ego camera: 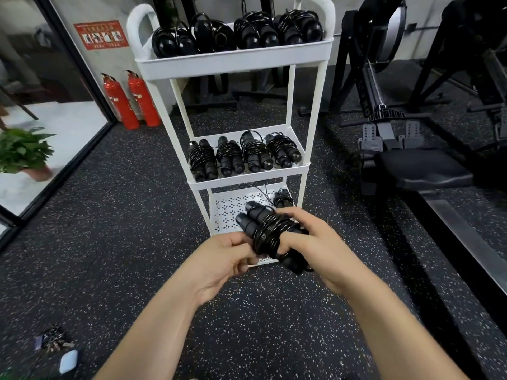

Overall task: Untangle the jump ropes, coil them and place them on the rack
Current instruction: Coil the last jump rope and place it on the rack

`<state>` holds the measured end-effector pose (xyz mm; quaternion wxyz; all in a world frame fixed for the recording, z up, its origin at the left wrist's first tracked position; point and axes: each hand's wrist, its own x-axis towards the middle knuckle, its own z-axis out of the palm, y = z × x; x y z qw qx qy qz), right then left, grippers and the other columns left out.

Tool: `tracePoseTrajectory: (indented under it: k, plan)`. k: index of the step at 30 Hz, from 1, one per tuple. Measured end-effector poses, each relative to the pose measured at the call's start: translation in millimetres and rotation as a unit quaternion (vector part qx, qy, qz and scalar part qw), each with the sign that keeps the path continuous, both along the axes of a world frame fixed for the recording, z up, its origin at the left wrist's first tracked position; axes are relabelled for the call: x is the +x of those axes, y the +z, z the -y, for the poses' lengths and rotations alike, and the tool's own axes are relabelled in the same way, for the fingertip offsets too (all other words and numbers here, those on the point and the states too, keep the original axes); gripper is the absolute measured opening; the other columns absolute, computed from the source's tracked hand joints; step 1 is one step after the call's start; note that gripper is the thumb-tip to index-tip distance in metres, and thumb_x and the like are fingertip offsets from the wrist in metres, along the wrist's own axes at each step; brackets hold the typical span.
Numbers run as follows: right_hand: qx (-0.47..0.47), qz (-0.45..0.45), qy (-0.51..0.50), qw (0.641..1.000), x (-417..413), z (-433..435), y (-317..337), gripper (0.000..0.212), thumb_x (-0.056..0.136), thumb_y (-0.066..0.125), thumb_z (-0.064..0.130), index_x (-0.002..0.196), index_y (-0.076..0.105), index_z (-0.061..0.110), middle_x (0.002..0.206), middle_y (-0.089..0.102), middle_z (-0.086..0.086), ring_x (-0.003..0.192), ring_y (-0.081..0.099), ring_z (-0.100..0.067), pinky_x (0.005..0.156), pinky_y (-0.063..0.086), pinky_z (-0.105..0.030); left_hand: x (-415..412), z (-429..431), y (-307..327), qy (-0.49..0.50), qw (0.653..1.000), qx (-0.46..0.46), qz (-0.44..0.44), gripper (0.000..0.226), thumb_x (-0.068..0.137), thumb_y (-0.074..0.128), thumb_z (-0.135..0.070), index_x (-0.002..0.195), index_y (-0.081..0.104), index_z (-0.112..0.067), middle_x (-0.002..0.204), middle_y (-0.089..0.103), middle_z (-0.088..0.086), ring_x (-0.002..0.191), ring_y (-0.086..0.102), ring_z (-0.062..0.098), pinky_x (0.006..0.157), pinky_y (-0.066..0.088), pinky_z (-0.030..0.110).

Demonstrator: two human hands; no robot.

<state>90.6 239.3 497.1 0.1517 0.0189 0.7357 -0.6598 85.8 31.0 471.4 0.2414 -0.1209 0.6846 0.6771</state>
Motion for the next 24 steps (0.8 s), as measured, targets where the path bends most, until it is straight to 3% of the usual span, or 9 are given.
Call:
tracePoseTrajectory:
  k: [2,4,7,11,14,17,19,21,24]
  plan:
    - [0.008,0.001,0.018,1.000,-2,-4,2,0.049,0.073,0.075,0.018,0.113,0.073,0.046,0.099,0.079,-0.006,0.074,0.066,-0.017,0.064,0.053,-0.033,3,1,2,0.011,0.999,-0.017,-0.033,0.019,0.103,0.063,-0.007,0.111,0.080,-0.003,0.111,0.081,0.007,0.103,0.073,0.022,0.095,0.052,0.040]
    - [0.009,0.007,0.036,0.999,-2,-7,1,0.048,0.083,0.074,0.010,0.115,0.072,0.045,0.101,0.079,-0.006,0.078,0.068,-0.018,0.066,0.056,-0.033,4,1,5,0.032,0.998,-0.018,-0.047,0.026,0.106,0.057,-0.019,0.111,0.079,-0.005,0.111,0.081,0.008,0.112,0.073,0.025,0.106,0.050,0.047]
    - [0.005,0.021,0.051,0.998,-3,-12,-2,0.046,0.086,0.073,0.010,0.119,0.073,0.042,0.107,0.079,-0.009,0.084,0.071,-0.020,0.070,0.058,-0.035,4,0,11,0.045,0.998,-0.014,-0.048,0.033,0.108,0.047,-0.031,0.100,0.074,-0.012,0.107,0.082,0.010,0.108,0.075,0.028,0.104,0.052,0.047]
    - [-0.008,0.036,0.058,0.998,-5,-15,-8,0.044,0.077,0.072,0.025,0.119,0.072,0.037,0.111,0.077,-0.013,0.088,0.071,-0.023,0.071,0.056,-0.037,0,-1,5,0.033,0.997,-0.018,-0.065,0.053,0.107,0.048,-0.057,0.122,0.075,-0.014,0.109,0.082,0.007,0.110,0.076,0.024,0.104,0.053,0.043]
    - [-0.005,0.025,0.074,0.997,-7,-13,-11,0.048,0.076,0.077,0.027,0.122,0.069,0.040,0.108,0.079,-0.009,0.088,0.074,-0.021,0.076,0.061,-0.037,-2,-5,1,0.035,0.998,0.004,-0.043,0.068,0.094,0.052,-0.074,0.124,0.076,-0.018,0.112,0.082,0.004,0.109,0.076,0.018,0.102,0.052,0.041]
    - [0.005,0.048,0.085,0.995,-11,-10,-15,0.065,0.072,0.089,0.029,0.129,0.057,0.036,0.107,0.082,-0.008,0.089,0.078,-0.026,0.089,0.062,-0.046,-5,-2,-3,0.048,0.997,0.037,-0.050,0.066,0.091,0.062,-0.074,0.129,0.074,-0.021,0.122,0.079,0.005,0.122,0.071,0.022,0.109,0.049,0.045]
    - [0.000,0.068,0.102,0.992,-14,-11,-14,0.066,0.077,0.093,0.022,0.126,0.050,0.025,0.102,0.082,-0.014,0.087,0.077,-0.029,0.084,0.062,-0.045,-10,5,-2,0.048,0.995,0.056,-0.073,0.062,0.084,0.076,-0.071,0.134,0.070,-0.036,0.134,0.074,0.000,0.133,0.063,0.025,0.118,0.043,0.051]
    - [0.002,0.081,0.118,0.990,-17,-14,-9,0.060,0.082,0.092,0.013,0.125,0.050,0.018,0.099,0.082,-0.016,0.086,0.078,-0.030,0.080,0.061,-0.042,-14,16,1,0.001,0.994,0.000,-0.111,0.061,0.078,0.084,-0.069,0.134,0.067,-0.051,0.140,0.069,-0.011,0.137,0.059,0.018,0.124,0.036,0.052]
    - [-0.016,0.084,0.116,0.990,-28,-16,-6,0.055,0.083,0.090,0.006,0.124,0.054,0.010,0.098,0.081,-0.016,0.084,0.076,-0.031,0.080,0.061,-0.045,-18,19,3,-0.063,0.991,-0.038,-0.114,0.053,0.087,0.075,-0.069,0.137,0.064,-0.056,0.142,0.068,-0.013,0.138,0.057,0.014,0.127,0.030,0.053]
